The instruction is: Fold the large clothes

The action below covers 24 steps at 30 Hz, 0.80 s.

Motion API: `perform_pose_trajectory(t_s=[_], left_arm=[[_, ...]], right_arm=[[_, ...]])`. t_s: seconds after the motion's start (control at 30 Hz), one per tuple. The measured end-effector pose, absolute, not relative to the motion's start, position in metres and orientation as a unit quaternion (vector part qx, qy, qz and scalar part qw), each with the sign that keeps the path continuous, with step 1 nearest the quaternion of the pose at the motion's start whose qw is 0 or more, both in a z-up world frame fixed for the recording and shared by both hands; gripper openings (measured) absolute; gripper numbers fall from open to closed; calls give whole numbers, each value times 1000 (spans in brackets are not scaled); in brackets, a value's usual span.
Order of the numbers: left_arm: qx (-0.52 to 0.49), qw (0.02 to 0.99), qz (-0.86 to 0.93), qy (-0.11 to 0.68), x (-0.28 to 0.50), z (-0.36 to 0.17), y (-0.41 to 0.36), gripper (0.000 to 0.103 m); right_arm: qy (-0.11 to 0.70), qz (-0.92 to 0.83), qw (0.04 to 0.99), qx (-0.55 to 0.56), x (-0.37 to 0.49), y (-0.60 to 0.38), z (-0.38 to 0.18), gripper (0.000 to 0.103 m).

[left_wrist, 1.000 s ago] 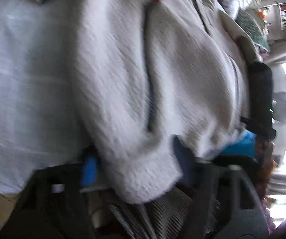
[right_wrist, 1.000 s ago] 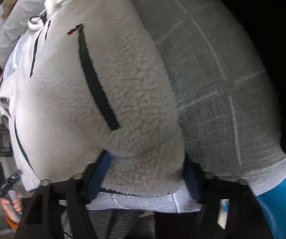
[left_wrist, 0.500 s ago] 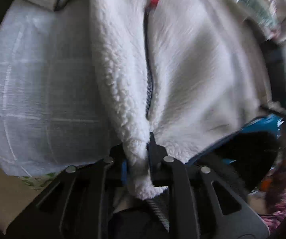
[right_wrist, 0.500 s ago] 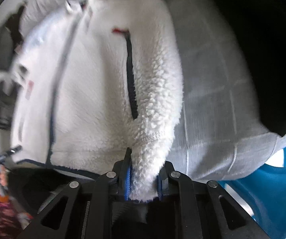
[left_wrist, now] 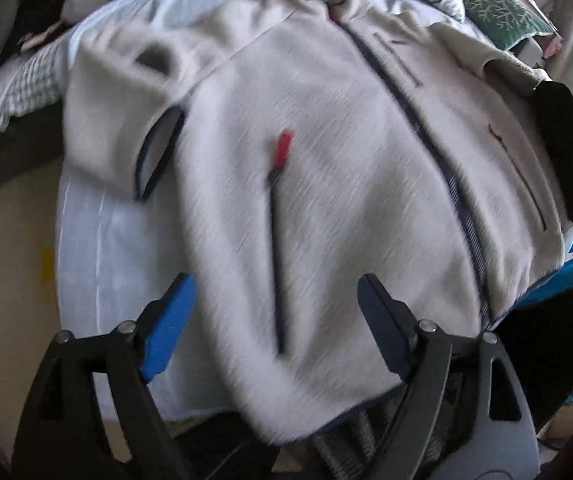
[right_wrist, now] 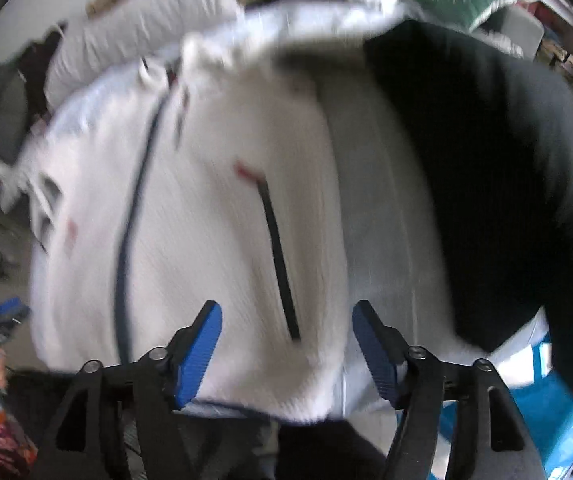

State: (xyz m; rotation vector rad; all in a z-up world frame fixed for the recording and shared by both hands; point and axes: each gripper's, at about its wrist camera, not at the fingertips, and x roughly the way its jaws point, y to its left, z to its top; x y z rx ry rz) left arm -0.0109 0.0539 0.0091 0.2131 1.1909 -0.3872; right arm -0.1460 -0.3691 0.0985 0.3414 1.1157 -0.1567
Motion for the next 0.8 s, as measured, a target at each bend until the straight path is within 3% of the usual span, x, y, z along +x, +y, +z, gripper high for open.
perform_pose_trajectory(t_s=[0.17,0.3,0.57,0.7,0.77,0.8], left_arm=[[110,809,-226,532,22,19,9,83],[103,802,-259,527,39,26,-34,83],[77,805,-305,504,115,8,-141,83],[68,820,-318,471,153,-5,-195,81],[62,826,-320,460,168,-13,-222,73],[55,827,-324,457,176,-18,-237,65]], right_arm=[[471,-111,858,170,-116,-420,147,79],[434,-154,855,238,-84,-497,166,82],[420,-192,792,400,-7,-635,91,83],[425,-217,789,387,28,-656,67,82],[441,-231,784,370,42,-659,59,62],[452,-227,784,361,52,-659,55,18]])
